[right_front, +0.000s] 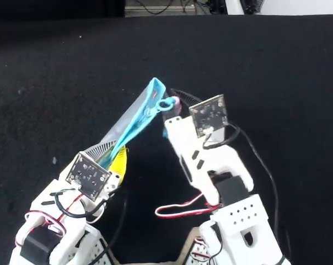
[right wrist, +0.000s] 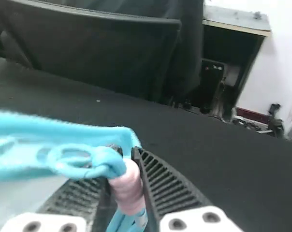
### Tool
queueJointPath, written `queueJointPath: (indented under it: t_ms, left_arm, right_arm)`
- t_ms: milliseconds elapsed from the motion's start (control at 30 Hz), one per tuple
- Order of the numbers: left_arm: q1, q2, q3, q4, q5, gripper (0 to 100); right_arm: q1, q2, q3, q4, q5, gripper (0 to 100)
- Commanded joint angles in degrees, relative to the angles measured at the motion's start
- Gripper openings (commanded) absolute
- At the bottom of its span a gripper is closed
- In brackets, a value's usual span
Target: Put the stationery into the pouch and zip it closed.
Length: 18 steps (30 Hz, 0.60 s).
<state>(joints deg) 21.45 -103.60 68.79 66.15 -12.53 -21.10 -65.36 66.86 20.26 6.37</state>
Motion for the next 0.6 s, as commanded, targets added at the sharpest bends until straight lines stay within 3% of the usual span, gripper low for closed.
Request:
queueJointPath:
  t_ms: [0, 300, 567]
  left_arm:
    - [0.22, 0.97, 2.33, 2.02, 0.70, 3]
    - [0.22, 0.97, 1.89, 0.09, 0.70, 3]
    - [0.31, 0.97, 2.51, -6.33, 0.70, 3]
  right_arm:
    - [-1.49, 0.04, -0.48, 0.18, -0.53, 1.0]
    - [-1.32, 0.04, -0.40, 0.18, -0.53, 1.0]
    - [-1.32, 0.04, -0.40, 0.18, -0.53, 1.0]
